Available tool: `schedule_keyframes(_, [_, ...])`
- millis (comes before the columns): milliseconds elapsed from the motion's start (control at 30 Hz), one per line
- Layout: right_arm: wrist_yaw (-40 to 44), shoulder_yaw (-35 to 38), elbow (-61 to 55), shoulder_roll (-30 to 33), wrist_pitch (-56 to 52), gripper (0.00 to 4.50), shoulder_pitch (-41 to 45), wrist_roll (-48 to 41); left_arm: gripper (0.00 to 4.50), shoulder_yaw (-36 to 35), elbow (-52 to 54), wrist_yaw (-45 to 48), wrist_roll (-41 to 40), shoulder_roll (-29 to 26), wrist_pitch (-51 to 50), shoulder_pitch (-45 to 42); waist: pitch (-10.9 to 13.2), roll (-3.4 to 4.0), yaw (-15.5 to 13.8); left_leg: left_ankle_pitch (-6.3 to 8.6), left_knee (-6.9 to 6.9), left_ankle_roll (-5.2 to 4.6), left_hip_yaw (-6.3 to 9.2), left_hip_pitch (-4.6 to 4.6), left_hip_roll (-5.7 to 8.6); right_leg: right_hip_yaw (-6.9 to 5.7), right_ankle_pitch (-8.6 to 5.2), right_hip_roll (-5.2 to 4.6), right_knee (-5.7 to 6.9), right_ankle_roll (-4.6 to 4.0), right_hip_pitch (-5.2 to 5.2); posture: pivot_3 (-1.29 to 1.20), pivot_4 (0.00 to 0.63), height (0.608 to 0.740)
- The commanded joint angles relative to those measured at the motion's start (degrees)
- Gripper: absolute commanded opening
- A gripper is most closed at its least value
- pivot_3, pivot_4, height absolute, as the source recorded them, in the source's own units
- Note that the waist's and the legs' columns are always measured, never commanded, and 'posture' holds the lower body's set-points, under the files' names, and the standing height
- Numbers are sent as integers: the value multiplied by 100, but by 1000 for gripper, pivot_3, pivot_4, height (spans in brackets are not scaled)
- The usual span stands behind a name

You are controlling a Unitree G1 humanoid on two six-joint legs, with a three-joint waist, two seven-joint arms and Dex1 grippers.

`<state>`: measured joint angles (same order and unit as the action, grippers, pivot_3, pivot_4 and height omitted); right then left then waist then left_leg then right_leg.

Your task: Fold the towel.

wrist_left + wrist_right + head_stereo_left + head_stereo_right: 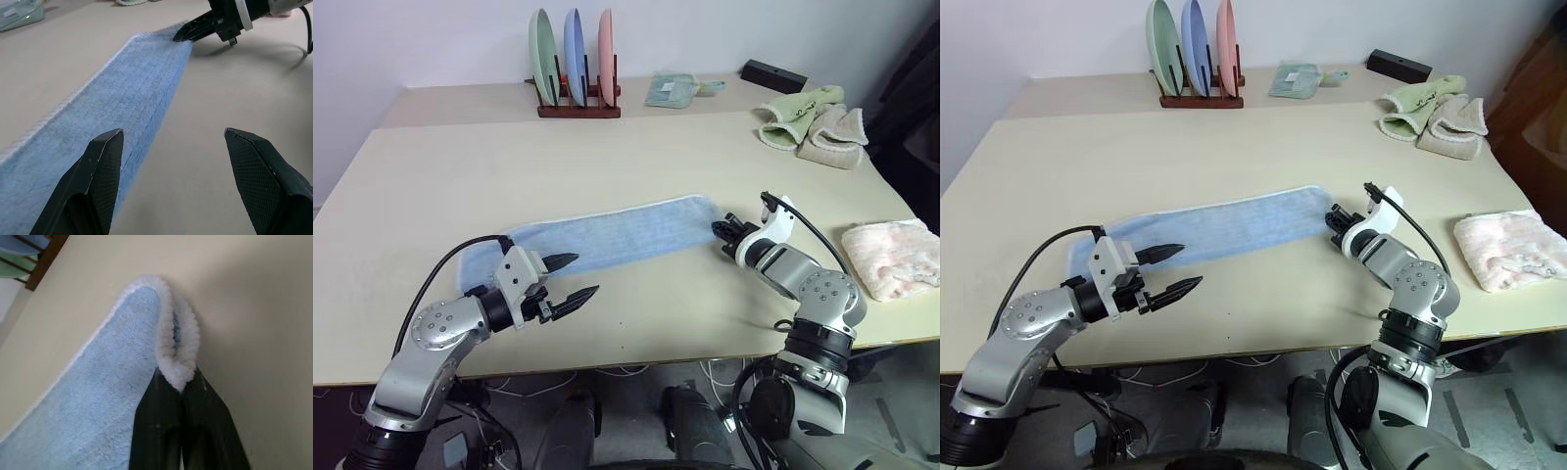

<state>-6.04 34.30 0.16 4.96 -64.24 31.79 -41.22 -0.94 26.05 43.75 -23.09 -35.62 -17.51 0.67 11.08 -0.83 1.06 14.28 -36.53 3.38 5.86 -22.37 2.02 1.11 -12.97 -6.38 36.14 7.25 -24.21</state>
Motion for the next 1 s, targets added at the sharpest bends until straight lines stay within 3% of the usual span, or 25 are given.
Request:
schedule_keyframes(33, [10, 189, -503, 503, 110, 26, -62, -80, 3369, -21, 192, -12, -1, 23, 45, -30, 1, 1, -21, 0, 0, 0, 0, -2, 0, -1, 0, 0, -2, 0, 0, 0, 150, 740])
schedule_keyframes(233, [762, 51, -1033, 1957, 142, 26, -466, -33, 3369, 116, 19, 32, 73, 83, 106, -194, 1, 3, -18, 2, 1, -3, -1, -4, 1, -1, -1, -2, -6, 1, 0, 0, 150, 740])
schedule_keyframes(400, [1852, -858, -1520, 3037, 556, 26, -626, 180, 3369, 299, -195, 106, 157, 155, 145, -495, 0, 4, 85, 3, 3, -5, -9, 2, -3, 2, -2, 0, -6, 1, -1, 0, 150, 740])
schedule_keyframes(467, [2374, -1424, -1815, 3363, 849, 26, -678, 348, 3369, 341, -259, 134, 181, 190, 147, -600, 0, 5, 133, 3, 6, -5, -6, 1, -8, 1, -3, 7, -7, 1, 0, 0, 150, 740])
schedule_keyframes(600, [3596, -3447, -2770, 4098, 1524, 26, -848, 1061, 3369, 389, -307, 126, 192, 252, 115, -774, 0, 4, 148, 5, 10, -9, -5, 1, -8, 1, -7, 6, -10, 7, -2, 0, 150, 740])
schedule_keyframes(800, [3758, -4818, -2284, 3804, 2156, 26, -718, 2109, 3369, 434, -122, 1, 220, 316, 79, -629, 0, 0, 68, 5, -4, -9, -3, -10, 2, -1, -7, -6, -14, 9, -1, 0, 150, 740])
schedule_keyframes(1000, [3658, -5130, -1716, 3223, 2322, 26, -502, 2682, 3369, 458, 120, -152, 240, 369, -15, -453, 0, -1, -9, 5, -5, -8, -2, -9, 2, -1, -6, -5, -12, 8, -2, 0, 150, 740])
